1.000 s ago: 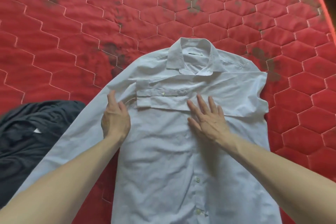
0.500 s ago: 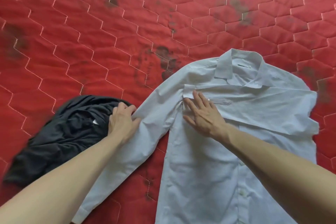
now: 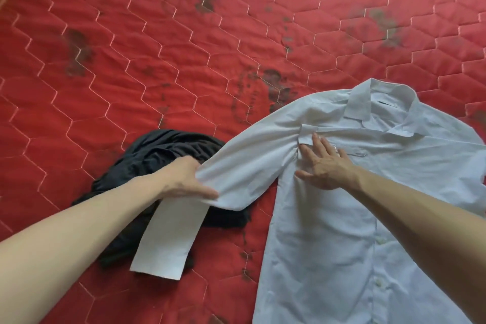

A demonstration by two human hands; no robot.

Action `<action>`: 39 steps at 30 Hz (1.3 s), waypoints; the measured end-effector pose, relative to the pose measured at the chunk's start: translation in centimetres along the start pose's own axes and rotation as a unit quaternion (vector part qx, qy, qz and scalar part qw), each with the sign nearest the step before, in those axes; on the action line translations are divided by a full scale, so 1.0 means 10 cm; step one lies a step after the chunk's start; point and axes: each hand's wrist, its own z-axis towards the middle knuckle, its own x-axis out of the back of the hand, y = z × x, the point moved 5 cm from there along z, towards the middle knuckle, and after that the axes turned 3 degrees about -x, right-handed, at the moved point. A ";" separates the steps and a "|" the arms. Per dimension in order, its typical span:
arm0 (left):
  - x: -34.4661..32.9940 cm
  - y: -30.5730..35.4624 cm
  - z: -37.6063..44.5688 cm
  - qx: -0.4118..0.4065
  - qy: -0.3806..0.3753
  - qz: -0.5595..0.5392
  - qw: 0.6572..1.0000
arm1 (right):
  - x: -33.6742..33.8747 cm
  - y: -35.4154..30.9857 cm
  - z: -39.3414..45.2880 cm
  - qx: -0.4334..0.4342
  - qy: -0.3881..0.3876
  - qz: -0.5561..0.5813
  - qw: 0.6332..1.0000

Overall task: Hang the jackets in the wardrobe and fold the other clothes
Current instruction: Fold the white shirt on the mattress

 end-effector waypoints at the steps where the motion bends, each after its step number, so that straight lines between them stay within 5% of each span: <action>1: -0.02 -0.09 -0.06 0.008 -0.050 0.014 0.999 | 0.01 -0.01 0.00 -0.005 -0.008 0.000 1.000; 4: 0.03 -0.39 -0.24 0.039 -0.130 -0.021 0.990 | 0.05 -0.03 -0.02 -0.015 -0.019 0.008 1.000; 7: 0.20 -0.63 -0.41 0.060 -0.127 -0.075 0.987 | 0.05 -0.04 -0.06 -0.018 -0.008 0.005 1.000; 13: 0.52 -0.98 -0.65 0.065 0.016 -0.175 0.982 | -0.20 -0.31 -0.56 0.050 0.297 0.081 0.950; 19: 0.58 -0.80 -0.74 0.056 0.009 -0.205 0.977 | -0.35 -0.97 -0.84 0.137 0.352 0.132 0.917; 24: 0.45 -0.26 -0.69 0.056 -0.026 -0.314 0.948 | -0.03 -1.89 -1.13 0.279 0.429 0.200 0.836; 29: 0.27 0.26 -0.62 0.025 -0.063 -0.396 0.916 | 0.11 -2.39 -1.43 0.386 0.496 0.135 0.766; 33: 0.18 0.46 -0.60 0.049 -0.031 -0.460 0.886 | 0.15 -2.18 -1.45 0.346 0.514 0.127 0.774; 39: -0.07 1.14 -0.58 0.011 -0.130 -0.539 0.832 | 0.16 -1.48 -1.42 0.262 0.484 0.189 0.813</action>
